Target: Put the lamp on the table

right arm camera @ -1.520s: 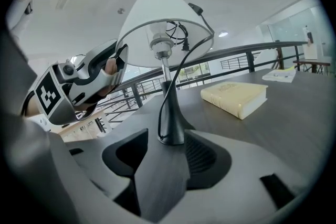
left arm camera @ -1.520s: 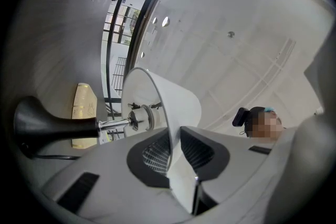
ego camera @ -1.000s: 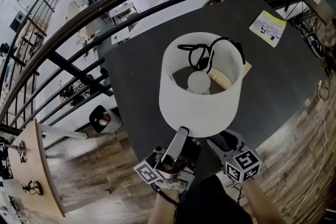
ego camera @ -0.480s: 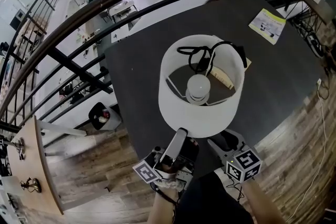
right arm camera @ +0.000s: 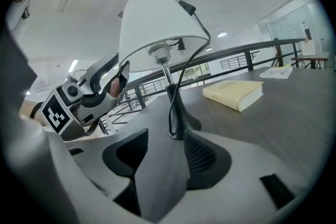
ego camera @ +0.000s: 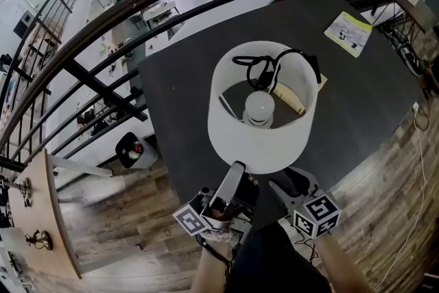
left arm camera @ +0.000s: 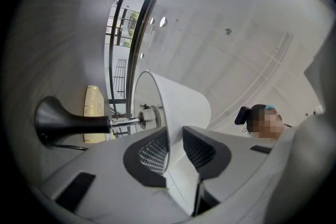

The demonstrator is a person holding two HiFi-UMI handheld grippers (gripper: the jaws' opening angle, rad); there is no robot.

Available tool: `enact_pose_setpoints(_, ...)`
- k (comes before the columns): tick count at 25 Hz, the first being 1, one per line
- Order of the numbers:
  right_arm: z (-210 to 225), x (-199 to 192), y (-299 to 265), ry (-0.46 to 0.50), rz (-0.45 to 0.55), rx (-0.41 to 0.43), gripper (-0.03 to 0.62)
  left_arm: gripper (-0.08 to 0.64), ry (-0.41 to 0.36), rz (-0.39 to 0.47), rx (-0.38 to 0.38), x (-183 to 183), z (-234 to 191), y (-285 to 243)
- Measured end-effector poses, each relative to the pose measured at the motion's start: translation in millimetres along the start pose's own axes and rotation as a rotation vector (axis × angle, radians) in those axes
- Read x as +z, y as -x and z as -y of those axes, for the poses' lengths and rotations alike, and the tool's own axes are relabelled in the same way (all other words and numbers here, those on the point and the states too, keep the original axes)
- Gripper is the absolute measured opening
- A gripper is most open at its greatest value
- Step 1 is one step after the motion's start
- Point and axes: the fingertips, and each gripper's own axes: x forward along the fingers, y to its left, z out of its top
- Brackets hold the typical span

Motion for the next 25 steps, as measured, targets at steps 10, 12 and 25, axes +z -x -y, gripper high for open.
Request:
enact_pose_setpoints(10, -17.1, -3.8, 2.0, 0.021, -0.008, 0.024, 0.238, 0.144, 0.0, 0.019, 0.09, -0.2, -1.8, 13.1)
enact_pose_setpoints(12, -22.3, -4.6, 2.3, 0.024, -0.012, 0.035, 0.238, 0.144, 0.008, 0.025, 0.106, -1.5, -2.9, 18.8)
enact_pose_setpoints(25, -45.1, 10.5, 6.2, 0.0, 0.014, 0.072, 0.062, 0.018, -0.054, -0.08, 0.272, -23.9, -16.7, 49.3)
